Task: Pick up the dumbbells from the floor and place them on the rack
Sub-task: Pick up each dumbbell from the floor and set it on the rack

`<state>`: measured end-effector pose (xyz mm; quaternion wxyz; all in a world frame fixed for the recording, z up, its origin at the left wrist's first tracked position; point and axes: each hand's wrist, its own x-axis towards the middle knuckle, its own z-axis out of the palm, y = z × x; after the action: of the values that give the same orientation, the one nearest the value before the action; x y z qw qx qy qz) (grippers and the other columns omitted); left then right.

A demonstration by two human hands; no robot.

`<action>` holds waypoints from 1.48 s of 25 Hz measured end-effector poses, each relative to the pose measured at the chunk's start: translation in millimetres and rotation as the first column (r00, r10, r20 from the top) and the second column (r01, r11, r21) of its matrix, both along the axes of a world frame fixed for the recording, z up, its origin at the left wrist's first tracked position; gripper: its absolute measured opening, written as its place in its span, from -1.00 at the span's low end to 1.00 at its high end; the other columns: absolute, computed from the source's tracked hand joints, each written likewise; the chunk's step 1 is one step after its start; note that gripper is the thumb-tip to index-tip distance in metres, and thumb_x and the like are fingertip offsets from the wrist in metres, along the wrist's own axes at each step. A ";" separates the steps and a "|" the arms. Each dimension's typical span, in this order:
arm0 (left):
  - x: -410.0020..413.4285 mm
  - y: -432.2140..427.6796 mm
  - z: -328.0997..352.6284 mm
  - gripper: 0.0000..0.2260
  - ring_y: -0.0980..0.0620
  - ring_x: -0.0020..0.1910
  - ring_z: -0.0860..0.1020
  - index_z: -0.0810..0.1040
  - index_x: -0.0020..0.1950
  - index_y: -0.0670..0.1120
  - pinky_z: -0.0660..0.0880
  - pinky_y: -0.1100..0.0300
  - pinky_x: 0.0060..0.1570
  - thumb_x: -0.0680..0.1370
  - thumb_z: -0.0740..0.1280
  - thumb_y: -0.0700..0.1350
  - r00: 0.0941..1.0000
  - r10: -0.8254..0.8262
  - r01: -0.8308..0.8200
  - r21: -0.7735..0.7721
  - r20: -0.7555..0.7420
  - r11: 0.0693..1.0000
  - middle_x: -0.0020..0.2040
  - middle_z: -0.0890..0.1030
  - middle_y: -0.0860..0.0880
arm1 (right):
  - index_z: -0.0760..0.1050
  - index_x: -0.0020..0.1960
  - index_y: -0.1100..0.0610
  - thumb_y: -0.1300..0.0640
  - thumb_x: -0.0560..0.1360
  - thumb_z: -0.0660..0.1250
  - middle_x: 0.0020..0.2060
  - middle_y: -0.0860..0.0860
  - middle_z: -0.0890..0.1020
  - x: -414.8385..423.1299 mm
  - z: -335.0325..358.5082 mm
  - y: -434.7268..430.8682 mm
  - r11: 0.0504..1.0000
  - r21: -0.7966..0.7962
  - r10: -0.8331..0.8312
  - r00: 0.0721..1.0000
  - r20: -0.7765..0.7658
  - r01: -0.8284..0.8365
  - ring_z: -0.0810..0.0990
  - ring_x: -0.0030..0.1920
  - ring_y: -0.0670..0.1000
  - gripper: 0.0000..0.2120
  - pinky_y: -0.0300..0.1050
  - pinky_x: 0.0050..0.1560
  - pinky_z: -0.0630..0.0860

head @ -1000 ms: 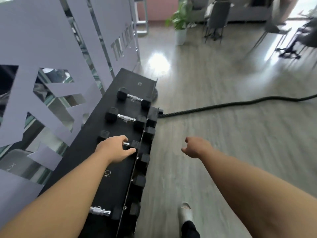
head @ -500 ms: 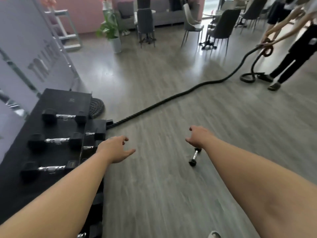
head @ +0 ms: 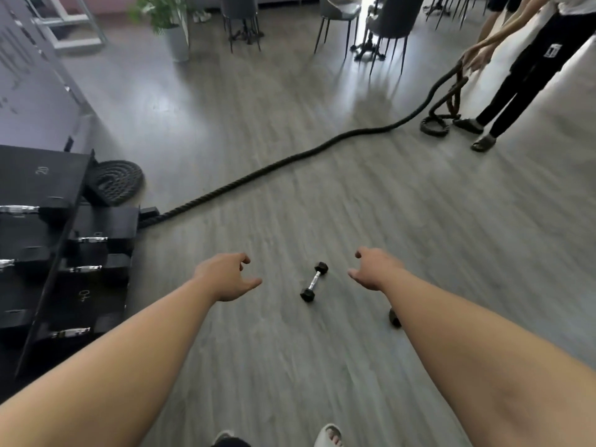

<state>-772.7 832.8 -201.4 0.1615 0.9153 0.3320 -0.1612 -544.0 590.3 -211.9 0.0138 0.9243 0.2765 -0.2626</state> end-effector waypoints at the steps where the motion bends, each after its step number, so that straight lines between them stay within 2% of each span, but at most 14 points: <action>1: 12.0 1.0 -4.5 -0.35 0.04 0.25 0.53 0.43 0.41 0.11 0.50 0.04 0.14 0.43 0.29 0.43 1.000 0.008 -0.008 -0.004 0.004 1.000 0.25 0.59 0.15 | 0.38 0.49 0.00 -0.21 0.57 0.28 0.38 0.06 0.55 10.9 -5.5 2.5 1.000 0.000 0.019 1.000 0.001 -0.019 0.56 0.33 0.15 -0.44 0.05 0.22 0.51; 5: 55.9 10.6 -32.4 -0.36 0.06 0.24 0.52 0.43 0.39 0.13 0.49 0.08 0.07 0.43 0.28 0.44 0.999 0.025 -0.024 -0.043 0.023 0.999 0.23 0.59 0.17 | 0.39 0.48 0.01 -0.19 0.57 0.28 0.34 0.07 0.57 50.0 -32.8 22.9 0.997 -0.029 0.073 0.997 -0.025 -0.074 0.57 0.30 0.15 -0.46 0.06 0.20 0.53; 9: 109.0 38.6 -84.6 -0.37 0.05 0.25 0.53 0.44 0.39 0.12 0.51 0.04 0.13 0.43 0.27 0.43 0.999 0.043 -0.043 -0.105 0.001 0.994 0.25 0.59 0.16 | 0.37 0.49 0.01 -0.17 0.57 0.28 0.32 0.05 0.57 96.2 -75.3 67.9 0.978 -0.106 0.173 0.982 -0.081 -0.181 0.56 0.29 0.13 -0.46 0.00 0.04 0.46; 16: 214.4 82.9 -164.8 -0.36 0.05 0.26 0.52 0.43 0.40 0.12 0.50 0.05 0.09 0.42 0.28 0.43 0.992 0.102 -0.117 -0.245 -0.071 0.962 0.28 0.58 0.13 | 0.38 0.49 0.03 -0.13 0.57 0.31 0.37 0.07 0.52 206.6 -137.7 142.9 0.963 -0.140 0.201 0.962 -0.187 -0.228 0.53 0.32 0.11 -0.46 0.02 0.17 0.51; 21: 259.5 101.5 -231.5 -0.39 0.07 0.22 0.54 0.45 0.37 0.14 0.51 0.05 0.11 0.42 0.29 0.43 0.958 0.252 -0.282 -0.299 -0.134 0.912 0.23 0.59 0.17 | 0.39 0.49 0.04 -0.09 0.56 0.30 0.34 0.06 0.56 268.3 -218.6 203.8 0.937 -0.144 0.267 0.919 -0.291 -0.318 0.55 0.29 0.11 -0.46 0.00 0.13 0.53; 23: 272.7 104.5 -277.6 -0.41 0.08 0.22 0.54 0.46 0.35 0.15 0.49 0.07 0.10 0.42 0.30 0.42 0.925 0.338 -0.378 -0.305 -0.175 0.874 0.22 0.59 0.19 | 0.40 0.48 0.03 -0.09 0.56 0.30 0.29 0.07 0.59 289.5 -271.4 230.1 0.903 -0.156 0.327 0.877 -0.351 -0.400 0.58 0.24 0.11 -0.48 -0.03 0.05 0.51; 25: 285.2 103.5 -332.9 -0.43 0.08 0.21 0.54 0.46 0.34 0.16 0.47 0.10 0.05 0.43 0.30 0.41 0.889 0.407 -0.455 -0.320 -0.209 0.831 0.22 0.59 0.20 | 0.42 0.43 0.04 -0.09 0.55 0.30 0.24 0.08 0.60 310.4 -330.6 253.5 0.864 -0.179 0.372 0.836 -0.403 -0.471 0.59 0.20 0.13 -0.51 -0.01 0.07 0.53; 28: 299.9 100.8 -422.5 -0.41 0.05 0.25 0.53 0.44 0.37 0.15 0.48 0.08 0.08 0.44 0.28 0.41 0.866 0.413 -0.488 -0.306 -0.281 0.817 0.27 0.56 0.16 | 0.44 0.40 0.02 -0.10 0.55 0.31 0.23 0.08 0.57 338.2 -424.1 282.9 0.796 -0.226 0.445 0.797 -0.408 -0.561 0.58 0.20 0.15 -0.54 0.02 0.08 0.54; 30: 305.6 99.8 -478.1 -0.38 0.01 0.28 0.52 0.39 0.42 0.13 0.47 0.06 0.09 0.46 0.25 0.41 0.878 0.369 -0.453 -0.282 -0.305 0.845 0.32 0.51 0.12 | 0.43 0.41 0.02 -0.11 0.55 0.31 0.26 0.10 0.55 352.4 -479.9 296.5 0.776 -0.241 0.474 0.791 -0.386 -0.583 0.56 0.23 0.18 -0.53 0.04 0.11 0.54; 33: 311.3 95.9 -577.6 -0.37 -0.06 0.23 0.52 0.34 0.44 0.09 0.40 0.05 -0.06 0.47 0.26 0.39 0.862 0.386 -0.473 -0.250 -0.328 0.845 0.30 0.48 0.06 | 0.41 0.44 0.04 -0.10 0.56 0.32 0.29 0.13 0.52 358.4 -579.3 307.4 0.764 -0.236 0.499 0.781 -0.375 -0.601 0.52 0.28 0.21 -0.51 0.08 0.18 0.54; 37: 319.9 68.4 -699.6 -0.37 -0.17 0.18 0.53 0.34 0.38 0.02 0.46 -0.01 -0.02 0.48 0.27 0.40 0.794 0.485 -0.585 -0.246 -0.366 0.773 0.25 0.47 -0.04 | 0.39 0.44 0.02 -0.12 0.57 0.34 0.29 0.13 0.45 348.2 -698.1 304.8 0.751 -0.224 0.522 0.766 -0.376 -0.621 0.48 0.30 0.27 -0.51 0.12 0.20 0.52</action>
<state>-452.8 901.2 -901.0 0.3106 0.7049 0.5668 -0.2922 -195.8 895.1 -910.1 0.2110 0.7279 0.4987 -0.4207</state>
